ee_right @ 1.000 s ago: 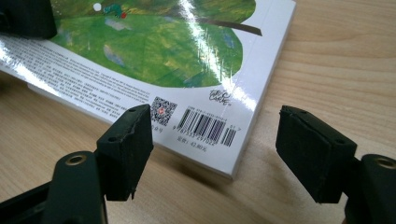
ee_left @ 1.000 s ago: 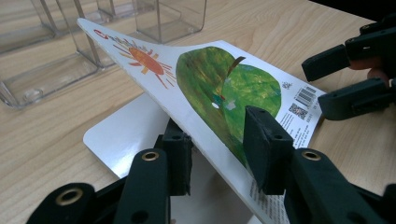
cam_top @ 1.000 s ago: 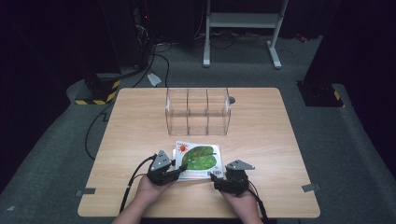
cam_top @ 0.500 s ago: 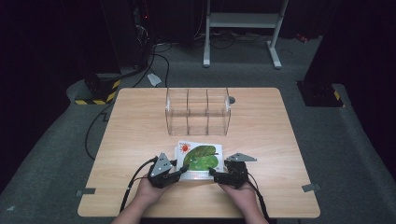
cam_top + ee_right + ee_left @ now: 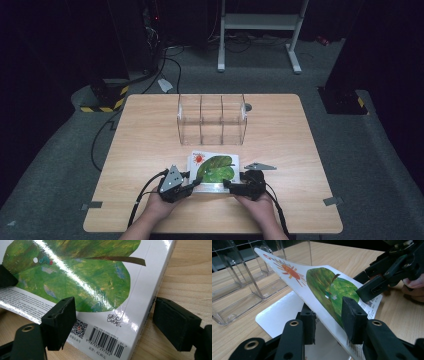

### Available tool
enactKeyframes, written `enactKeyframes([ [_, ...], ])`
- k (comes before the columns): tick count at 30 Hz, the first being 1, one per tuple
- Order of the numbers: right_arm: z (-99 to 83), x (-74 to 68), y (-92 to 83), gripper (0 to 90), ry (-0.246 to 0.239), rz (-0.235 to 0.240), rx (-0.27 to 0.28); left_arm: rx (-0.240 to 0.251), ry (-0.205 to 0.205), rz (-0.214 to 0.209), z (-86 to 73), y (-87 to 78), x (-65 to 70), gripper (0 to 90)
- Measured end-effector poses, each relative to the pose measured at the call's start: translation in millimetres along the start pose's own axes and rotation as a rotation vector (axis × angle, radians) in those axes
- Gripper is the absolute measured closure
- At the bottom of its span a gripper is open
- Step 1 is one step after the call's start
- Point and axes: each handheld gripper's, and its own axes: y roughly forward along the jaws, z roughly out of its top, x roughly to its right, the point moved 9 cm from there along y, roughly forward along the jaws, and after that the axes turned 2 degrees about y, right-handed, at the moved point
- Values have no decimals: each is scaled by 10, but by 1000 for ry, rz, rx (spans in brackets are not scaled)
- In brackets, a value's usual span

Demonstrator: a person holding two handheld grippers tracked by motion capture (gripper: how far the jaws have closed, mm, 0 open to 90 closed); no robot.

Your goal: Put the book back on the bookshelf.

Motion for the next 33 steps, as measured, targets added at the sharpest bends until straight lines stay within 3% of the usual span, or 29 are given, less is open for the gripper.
enactKeyframes([
  [8,17,19,16,168,15,47,-11,11,34,8,19,-30,40,655],
  [14,19,-12,34,182,24,74,-19,11,24,1,4,-29,33,657],
  [16,24,-14,35,188,21,59,-8,3,15,8,-8,-20,27,657],
  [21,23,-1,17,230,9,28,5,-33,-58,11,-39,3,8,660],
  [33,28,10,-71,330,-21,-45,47,-86,-172,26,-101,75,-53,661],
])
